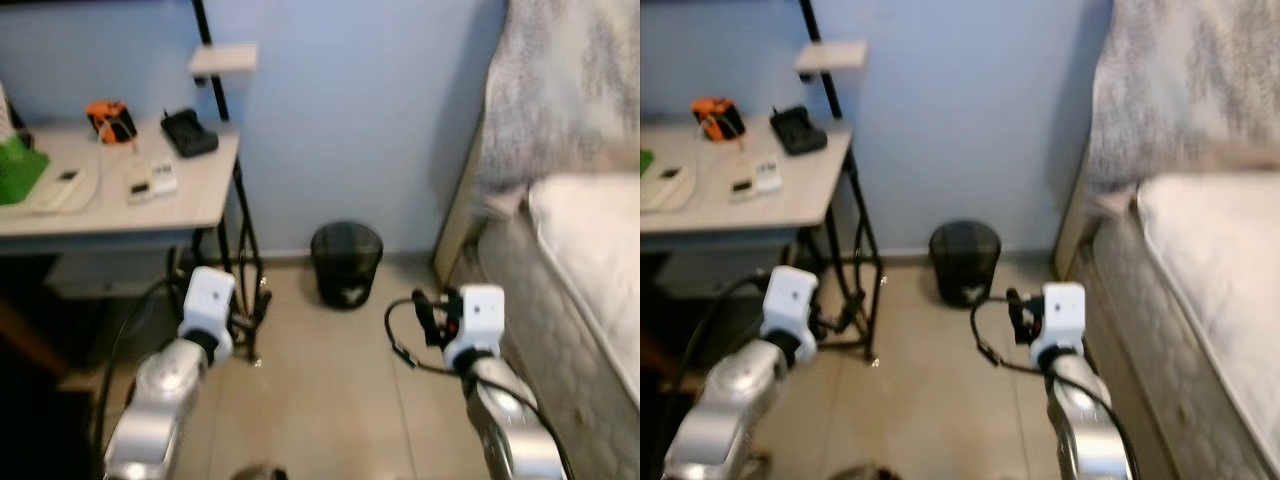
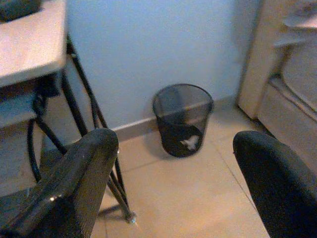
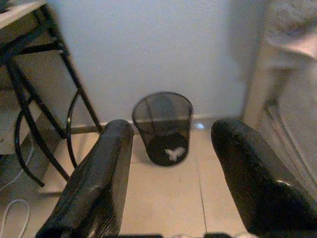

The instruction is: Clean up the room

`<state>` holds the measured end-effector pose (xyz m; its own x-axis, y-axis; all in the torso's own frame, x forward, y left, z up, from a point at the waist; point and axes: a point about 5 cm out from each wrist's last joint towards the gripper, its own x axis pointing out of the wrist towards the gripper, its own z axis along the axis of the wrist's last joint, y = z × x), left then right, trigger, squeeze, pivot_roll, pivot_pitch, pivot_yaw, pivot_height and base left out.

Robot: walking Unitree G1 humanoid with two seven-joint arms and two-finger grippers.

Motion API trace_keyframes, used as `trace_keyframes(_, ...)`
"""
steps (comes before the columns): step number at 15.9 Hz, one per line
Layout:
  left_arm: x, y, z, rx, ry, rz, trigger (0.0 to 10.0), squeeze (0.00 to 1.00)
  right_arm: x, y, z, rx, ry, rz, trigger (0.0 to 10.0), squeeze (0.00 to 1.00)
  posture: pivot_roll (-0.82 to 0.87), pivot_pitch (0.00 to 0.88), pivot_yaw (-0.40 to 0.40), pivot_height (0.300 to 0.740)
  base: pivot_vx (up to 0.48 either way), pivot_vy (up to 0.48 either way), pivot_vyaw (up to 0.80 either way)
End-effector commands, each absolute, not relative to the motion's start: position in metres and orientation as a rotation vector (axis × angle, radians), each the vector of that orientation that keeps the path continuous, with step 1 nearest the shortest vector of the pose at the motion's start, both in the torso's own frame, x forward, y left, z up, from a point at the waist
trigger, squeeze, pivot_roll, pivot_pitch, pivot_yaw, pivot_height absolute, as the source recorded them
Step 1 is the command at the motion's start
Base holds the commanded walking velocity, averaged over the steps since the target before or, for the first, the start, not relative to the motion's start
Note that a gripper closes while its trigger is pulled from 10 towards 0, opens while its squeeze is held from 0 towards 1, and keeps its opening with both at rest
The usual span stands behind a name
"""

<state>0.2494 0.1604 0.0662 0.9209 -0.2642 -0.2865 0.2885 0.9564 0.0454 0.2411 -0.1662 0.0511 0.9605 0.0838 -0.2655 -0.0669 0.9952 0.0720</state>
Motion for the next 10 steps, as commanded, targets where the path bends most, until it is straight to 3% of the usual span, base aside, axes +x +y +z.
trace_keyframes(1,0.254,0.164,0.073,0.099,0.245,-0.279,10.0,0.0,0.242,-0.169,0.052,0.092,0.27,0.055,10.0,0.0,-0.06,0.0,0.04,0.74,0.0,0.0,-0.78)
trace_keyframes(10,0.247,0.172,0.063,0.108,0.249,-0.211,10.0,0.0,0.238,-0.178,0.051,0.031,0.269,0.059,10.0,0.0,-0.06,0.0,0.019,0.74,0.0,0.0,-0.78)
